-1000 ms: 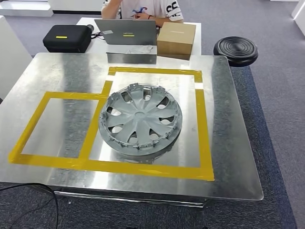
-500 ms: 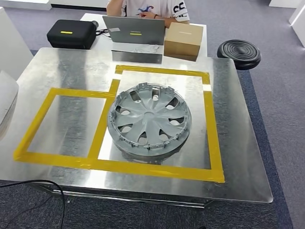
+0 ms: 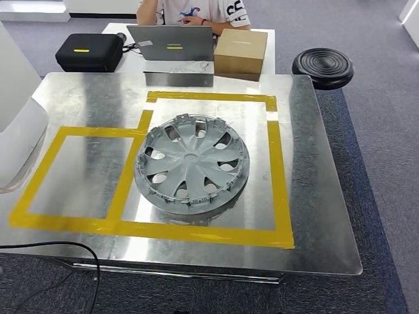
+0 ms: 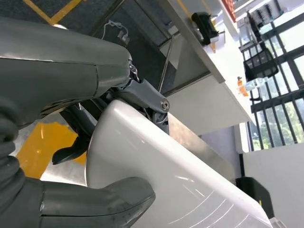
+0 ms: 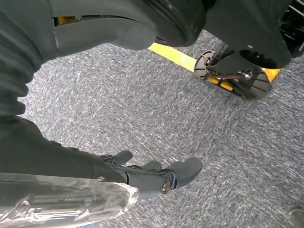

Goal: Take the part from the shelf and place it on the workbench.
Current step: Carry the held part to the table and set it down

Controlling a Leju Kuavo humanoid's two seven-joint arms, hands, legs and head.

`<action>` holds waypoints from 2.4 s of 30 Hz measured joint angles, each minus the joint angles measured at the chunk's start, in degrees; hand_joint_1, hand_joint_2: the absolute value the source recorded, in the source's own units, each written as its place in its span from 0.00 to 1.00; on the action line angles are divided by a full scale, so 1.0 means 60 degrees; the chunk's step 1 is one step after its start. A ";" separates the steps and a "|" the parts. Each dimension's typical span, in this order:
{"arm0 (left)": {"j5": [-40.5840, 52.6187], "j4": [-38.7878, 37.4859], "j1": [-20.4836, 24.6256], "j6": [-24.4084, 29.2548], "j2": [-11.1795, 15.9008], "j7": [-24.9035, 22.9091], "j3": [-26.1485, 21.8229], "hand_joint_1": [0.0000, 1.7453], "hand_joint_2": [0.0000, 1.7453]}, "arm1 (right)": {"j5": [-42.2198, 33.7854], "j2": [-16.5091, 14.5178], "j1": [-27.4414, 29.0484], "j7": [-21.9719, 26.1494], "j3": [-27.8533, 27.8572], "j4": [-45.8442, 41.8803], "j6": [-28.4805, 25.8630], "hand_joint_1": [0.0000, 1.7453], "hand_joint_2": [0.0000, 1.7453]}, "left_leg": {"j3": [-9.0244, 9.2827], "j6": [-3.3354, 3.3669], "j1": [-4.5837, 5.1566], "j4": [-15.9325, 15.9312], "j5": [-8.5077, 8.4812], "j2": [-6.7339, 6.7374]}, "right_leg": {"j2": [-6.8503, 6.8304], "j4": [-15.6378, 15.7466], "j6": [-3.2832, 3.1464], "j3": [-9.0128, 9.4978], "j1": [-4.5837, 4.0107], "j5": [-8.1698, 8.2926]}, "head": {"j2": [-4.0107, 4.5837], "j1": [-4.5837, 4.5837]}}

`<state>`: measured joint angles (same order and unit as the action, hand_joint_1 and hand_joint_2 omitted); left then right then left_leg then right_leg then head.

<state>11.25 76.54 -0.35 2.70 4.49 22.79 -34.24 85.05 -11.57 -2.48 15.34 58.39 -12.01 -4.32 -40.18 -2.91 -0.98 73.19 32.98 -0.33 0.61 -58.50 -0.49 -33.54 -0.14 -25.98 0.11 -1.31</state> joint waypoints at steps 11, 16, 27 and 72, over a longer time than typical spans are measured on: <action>-0.0269 -0.0595 0.0209 0.0428 0.0225 0.0061 0.0350 0.96 1.00 | 0.0000 0.0058 0.0036 -0.0026 -0.0084 0.0038 0.0020 0.00 1.00 | 0.1177 0.0424 -0.0013 -0.2713 -0.1246 0.0010 | -0.0011 -0.0849 0.0401 -0.0397 -0.0031 -0.0576 | 0.0000 0.0066; -0.0370 -0.0946 0.0293 0.0557 0.0289 0.0071 0.0385 0.96 1.00 | 0.0004 0.0069 0.0052 -0.0043 -0.0101 0.0050 0.0027 0.00 1.00 | 0.1211 0.0482 -0.0007 -0.2703 -0.1212 0.0012 | -0.0022 -0.2542 0.0443 -0.1261 -0.0019 -0.1039 | 0.0000 0.0091; -0.0412 -0.1468 0.0662 0.0665 0.0507 0.0169 0.0434 0.96 1.00 | 0.0007 0.0101 0.0047 -0.0037 -0.0151 0.0075 0.0028 0.00 1.00 | 0.1024 0.0085 0.0017 -0.2175 -0.0782 -0.0004 | 0.0000 -0.0013 0.0083 -0.0036 0.0015 0.0033 | 0.0000 0.0006; -0.0261 -0.2273 0.1230 0.1060 0.0735 0.0220 0.0781 0.00 1.00 | -0.0004 0.0147 0.0058 -0.0028 -0.0155 0.0129 0.0002 0.00 0.00 | 0.1170 0.0373 0.0003 -0.2735 -0.1289 0.0002 | -0.0009 -0.0269 0.0352 -0.0213 -0.0042 -0.0163 | 0.0000 0.0046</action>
<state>9.68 62.90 7.03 9.06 8.90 24.11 -29.55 85.02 -10.69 -2.14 15.17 57.46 -11.23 -4.31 -33.16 -0.67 -0.96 56.78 25.24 -0.32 0.56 -60.12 1.62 -34.81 -0.39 -26.96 0.11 -1.03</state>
